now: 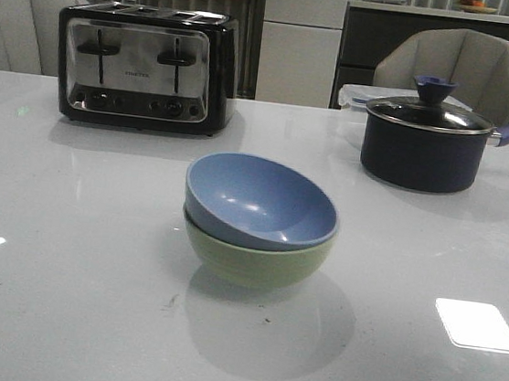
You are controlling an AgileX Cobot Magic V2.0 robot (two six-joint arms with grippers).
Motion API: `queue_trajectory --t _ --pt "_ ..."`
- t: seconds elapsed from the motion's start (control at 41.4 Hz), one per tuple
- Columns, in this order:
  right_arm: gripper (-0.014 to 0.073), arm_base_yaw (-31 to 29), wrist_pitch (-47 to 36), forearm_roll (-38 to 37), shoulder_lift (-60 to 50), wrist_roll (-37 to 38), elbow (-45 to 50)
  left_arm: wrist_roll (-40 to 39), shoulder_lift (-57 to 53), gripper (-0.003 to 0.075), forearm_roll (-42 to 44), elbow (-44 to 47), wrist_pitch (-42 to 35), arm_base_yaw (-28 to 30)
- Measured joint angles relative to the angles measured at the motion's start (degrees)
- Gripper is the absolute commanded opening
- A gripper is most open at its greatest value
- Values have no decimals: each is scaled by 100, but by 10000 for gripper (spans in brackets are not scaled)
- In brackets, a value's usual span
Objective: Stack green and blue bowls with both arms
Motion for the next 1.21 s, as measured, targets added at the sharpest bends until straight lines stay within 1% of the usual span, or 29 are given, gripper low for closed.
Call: queue_trajectory --t 0.097,0.169,0.29,0.386,0.507,0.628,0.821,0.966,1.207 --pt "27 0 0 0 0 0 0 38 -583 93 -29 718 -627 294" --pt "27 0 0 0 0 0 0 38 -911 93 -161 1144 -915 495" --pt "27 0 0 0 0 0 0 38 -1360 93 -507 1756 -1178 825" --pt "27 0 0 0 0 0 0 38 -1628 93 -673 2075 -1275 1028" --pt "27 0 0 0 0 0 0 38 -1683 93 -741 2424 -1561 1099" --pt "27 0 9 0 0 -3 0 38 -1683 93 -771 2438 -1809 1099" --pt "27 0 9 0 0 -3 0 38 -1683 93 -771 2438 -1908 1099" --pt "27 0 9 0 0 -3 0 378 -1683 93 -760 2438 -2075 1099" --pt "27 0 9 0 0 -3 0 462 -1683 93 -760 2438 -2582 1099"
